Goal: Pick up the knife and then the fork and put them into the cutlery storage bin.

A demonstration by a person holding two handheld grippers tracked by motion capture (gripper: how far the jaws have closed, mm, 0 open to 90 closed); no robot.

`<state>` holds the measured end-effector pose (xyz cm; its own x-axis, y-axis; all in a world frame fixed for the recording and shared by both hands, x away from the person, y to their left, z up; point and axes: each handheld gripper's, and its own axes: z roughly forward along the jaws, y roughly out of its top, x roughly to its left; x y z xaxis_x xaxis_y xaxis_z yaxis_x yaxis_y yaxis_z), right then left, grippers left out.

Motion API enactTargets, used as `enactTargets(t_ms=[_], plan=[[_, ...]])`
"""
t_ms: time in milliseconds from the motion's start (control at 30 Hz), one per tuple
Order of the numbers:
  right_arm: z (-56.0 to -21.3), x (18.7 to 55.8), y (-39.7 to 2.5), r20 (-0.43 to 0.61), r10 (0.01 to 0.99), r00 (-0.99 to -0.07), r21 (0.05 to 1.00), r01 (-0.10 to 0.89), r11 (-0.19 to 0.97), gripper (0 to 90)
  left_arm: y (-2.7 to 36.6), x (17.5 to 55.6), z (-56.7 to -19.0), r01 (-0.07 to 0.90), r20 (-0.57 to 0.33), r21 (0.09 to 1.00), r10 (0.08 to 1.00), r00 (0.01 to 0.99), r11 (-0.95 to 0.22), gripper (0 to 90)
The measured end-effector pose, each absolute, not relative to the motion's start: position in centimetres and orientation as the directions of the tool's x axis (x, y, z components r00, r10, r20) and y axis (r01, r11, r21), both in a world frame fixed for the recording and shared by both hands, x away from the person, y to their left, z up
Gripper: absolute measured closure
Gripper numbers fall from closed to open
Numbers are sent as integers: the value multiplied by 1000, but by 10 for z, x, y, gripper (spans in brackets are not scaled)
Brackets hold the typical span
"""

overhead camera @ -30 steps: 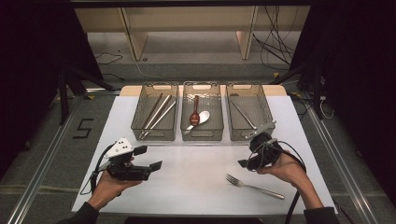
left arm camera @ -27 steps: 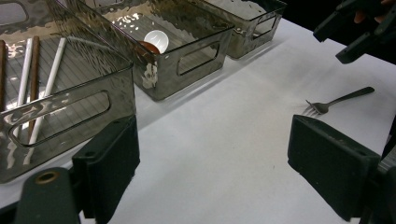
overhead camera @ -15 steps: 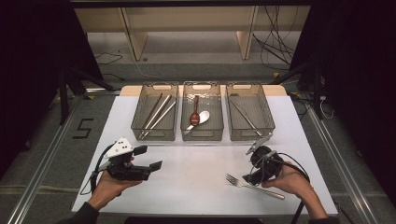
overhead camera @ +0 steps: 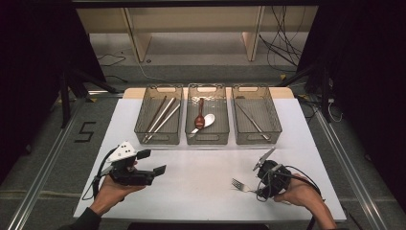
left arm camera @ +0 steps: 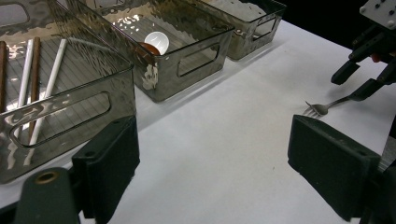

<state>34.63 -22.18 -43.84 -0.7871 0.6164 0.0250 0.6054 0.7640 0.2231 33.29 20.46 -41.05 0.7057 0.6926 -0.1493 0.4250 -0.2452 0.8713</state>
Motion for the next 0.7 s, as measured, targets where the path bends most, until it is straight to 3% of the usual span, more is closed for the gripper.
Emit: enactTargets(t_ms=[700], plan=[[-452, 342, -215, -9, 566, -825, 122, 561, 819, 760, 203, 333, -412, 429, -146, 866, 692, 707, -256, 159]])
